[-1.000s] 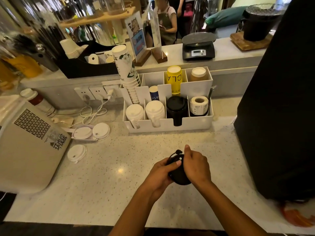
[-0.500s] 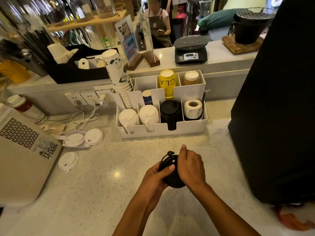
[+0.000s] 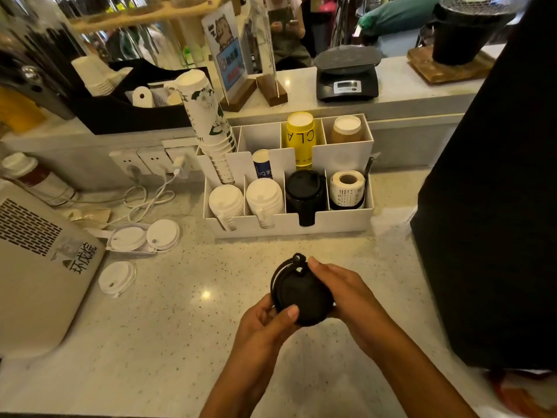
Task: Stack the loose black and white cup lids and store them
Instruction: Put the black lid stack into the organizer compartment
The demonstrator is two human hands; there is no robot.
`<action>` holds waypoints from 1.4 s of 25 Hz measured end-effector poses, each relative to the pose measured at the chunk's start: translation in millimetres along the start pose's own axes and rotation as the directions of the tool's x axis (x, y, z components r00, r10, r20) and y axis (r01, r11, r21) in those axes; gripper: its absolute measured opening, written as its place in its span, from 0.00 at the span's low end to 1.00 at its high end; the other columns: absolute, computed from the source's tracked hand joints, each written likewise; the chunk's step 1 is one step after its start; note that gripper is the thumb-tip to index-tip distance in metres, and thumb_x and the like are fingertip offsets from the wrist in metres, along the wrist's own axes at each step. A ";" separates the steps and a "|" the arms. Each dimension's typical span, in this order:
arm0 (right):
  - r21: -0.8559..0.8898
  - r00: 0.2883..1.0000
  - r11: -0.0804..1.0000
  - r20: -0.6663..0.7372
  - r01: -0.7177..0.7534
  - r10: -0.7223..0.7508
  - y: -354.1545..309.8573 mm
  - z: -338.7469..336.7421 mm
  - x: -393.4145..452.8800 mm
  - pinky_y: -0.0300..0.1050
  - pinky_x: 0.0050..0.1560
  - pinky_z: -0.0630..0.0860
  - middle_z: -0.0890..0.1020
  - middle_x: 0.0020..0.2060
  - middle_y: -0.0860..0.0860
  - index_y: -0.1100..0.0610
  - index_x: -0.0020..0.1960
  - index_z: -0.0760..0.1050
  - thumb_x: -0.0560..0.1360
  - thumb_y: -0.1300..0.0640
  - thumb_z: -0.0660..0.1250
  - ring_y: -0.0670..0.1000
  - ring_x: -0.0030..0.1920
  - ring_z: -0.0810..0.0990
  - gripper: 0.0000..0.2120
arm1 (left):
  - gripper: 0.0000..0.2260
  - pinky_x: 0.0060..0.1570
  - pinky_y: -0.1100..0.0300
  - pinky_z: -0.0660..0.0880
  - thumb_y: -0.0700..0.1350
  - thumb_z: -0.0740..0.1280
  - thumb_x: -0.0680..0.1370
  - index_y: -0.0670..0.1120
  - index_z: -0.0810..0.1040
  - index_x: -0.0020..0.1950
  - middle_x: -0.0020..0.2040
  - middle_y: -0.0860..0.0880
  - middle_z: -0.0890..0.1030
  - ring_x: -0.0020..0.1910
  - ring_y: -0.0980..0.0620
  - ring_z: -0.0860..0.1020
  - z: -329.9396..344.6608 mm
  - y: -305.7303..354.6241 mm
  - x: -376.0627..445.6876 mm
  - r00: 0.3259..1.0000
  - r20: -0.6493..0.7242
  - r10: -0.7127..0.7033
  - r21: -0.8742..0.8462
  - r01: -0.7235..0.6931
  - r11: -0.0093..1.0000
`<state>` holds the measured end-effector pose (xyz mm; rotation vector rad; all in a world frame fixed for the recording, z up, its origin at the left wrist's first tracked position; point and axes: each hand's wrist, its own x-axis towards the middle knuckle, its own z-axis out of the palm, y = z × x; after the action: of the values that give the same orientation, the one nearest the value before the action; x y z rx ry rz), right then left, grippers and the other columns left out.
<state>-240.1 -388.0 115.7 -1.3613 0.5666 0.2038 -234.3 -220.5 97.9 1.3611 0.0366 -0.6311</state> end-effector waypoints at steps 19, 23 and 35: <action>0.106 0.939 0.980 0.286 0.168 -0.191 -1.8 -32.5 -51.5 0.37 0.52 0.78 0.85 0.50 0.53 0.50 0.53 0.82 0.65 0.36 0.76 0.52 0.55 0.84 0.24 | 0.19 0.51 0.56 0.80 0.51 0.78 0.68 0.45 0.84 0.56 0.53 0.41 0.86 0.54 0.43 0.84 -5.2 46.3 -21.2 0.984 0.115 0.135 0.115 -0.148 0.982; 0.105 0.927 0.986 0.340 0.130 -0.158 -3.2 -39.1 -46.9 0.42 0.51 0.79 0.85 0.48 0.56 0.57 0.49 0.82 0.66 0.41 0.78 0.54 0.52 0.84 0.22 | 0.13 0.48 0.60 0.80 0.49 0.74 0.69 0.51 0.85 0.53 0.50 0.44 0.86 0.51 0.46 0.85 -6.3 50.5 -27.5 0.978 0.160 0.137 0.237 -0.173 0.956; 0.187 0.933 0.982 0.352 0.002 -0.069 -7.7 -42.4 -29.4 0.44 0.58 0.79 0.85 0.55 0.59 0.57 0.57 0.83 0.71 0.47 0.73 0.58 0.59 0.82 0.19 | 0.14 0.54 0.67 0.78 0.54 0.72 0.75 0.57 0.82 0.61 0.57 0.52 0.86 0.59 0.54 0.83 6.4 55.1 -9.7 0.979 0.130 0.155 0.323 -0.190 0.927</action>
<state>-272.8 -425.0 132.7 -1.1194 0.2469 0.3530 -220.3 -218.7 152.4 1.6367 -0.2830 -0.5728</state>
